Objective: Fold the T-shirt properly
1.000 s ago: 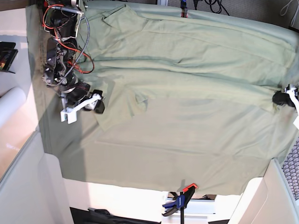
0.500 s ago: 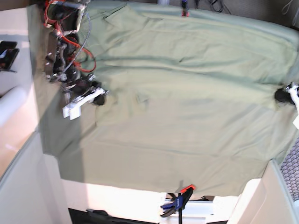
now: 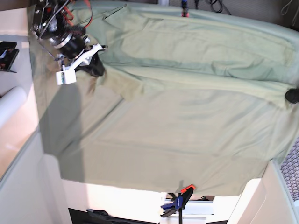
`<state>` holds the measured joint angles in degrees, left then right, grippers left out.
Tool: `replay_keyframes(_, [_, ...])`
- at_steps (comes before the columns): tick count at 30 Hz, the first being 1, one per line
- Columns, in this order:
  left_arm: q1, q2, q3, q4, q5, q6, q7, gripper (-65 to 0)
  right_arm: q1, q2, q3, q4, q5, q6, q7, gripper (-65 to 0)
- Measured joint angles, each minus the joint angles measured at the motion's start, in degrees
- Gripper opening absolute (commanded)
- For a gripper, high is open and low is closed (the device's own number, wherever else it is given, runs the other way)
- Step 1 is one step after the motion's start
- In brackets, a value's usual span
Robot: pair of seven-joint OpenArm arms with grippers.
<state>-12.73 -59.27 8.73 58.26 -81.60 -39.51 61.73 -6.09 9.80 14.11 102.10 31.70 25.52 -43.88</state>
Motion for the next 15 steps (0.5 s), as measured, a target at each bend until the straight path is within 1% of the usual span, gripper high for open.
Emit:
replay_keyframes(2, [0.07,-0.57,0.00,0.02,-0.57,0.02,1.25,-65.0,-1.44,0.04,0.00,2.34,0.46,0.17,0.48,-65.0])
replay_keyframes(4, [1.01,-0.94,0.00,0.02,-2.49,0.02,1.79,-65.0,-3.63,0.26,0.00,4.02,0.46,0.17,0.63,-65.0])
replay_keyframes(7, [2.91,-1.27,0.02,0.02,-2.49,0.00,3.06,-65.0,-6.49,0.52,0.00,5.70,0.20,0.15,-0.02,-65.0])
replay_keyframes(13, [6.75,-1.75,0.07,0.04,-2.49,0.02,3.67,-64.9,-9.77,0.52,0.00,8.57,0.33,0.20,0.17,-65.0])
replay_keyframes(15, [7.17,-1.73,0.07,0.04,-2.54,0.02,3.63,-60.9,-11.08,0.52,0.00,9.38,0.39,0.17,-0.04,-65.0])
